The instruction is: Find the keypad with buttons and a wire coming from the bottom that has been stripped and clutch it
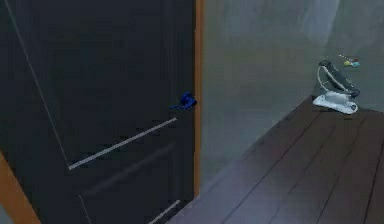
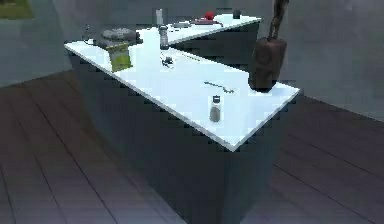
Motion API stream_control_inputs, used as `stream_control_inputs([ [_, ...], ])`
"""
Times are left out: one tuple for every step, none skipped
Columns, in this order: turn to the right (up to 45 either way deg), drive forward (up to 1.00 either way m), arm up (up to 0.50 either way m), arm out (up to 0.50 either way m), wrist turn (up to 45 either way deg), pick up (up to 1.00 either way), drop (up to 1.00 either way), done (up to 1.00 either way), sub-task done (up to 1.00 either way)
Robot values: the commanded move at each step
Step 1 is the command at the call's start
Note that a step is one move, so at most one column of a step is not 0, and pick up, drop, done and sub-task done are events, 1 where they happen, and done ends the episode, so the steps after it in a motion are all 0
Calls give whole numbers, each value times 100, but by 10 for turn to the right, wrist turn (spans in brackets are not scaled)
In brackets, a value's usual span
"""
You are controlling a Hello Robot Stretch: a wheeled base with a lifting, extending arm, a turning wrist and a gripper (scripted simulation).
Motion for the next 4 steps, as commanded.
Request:
stream_control_inputs([
  [450,0,0,0,0,0,0,0,0],
  [60,0,0,0,0,0,0,0,0],
  [0,95,0,0,0,0,0,0,0],
  [-450,0,0,0,0,0,0,0,0],
])
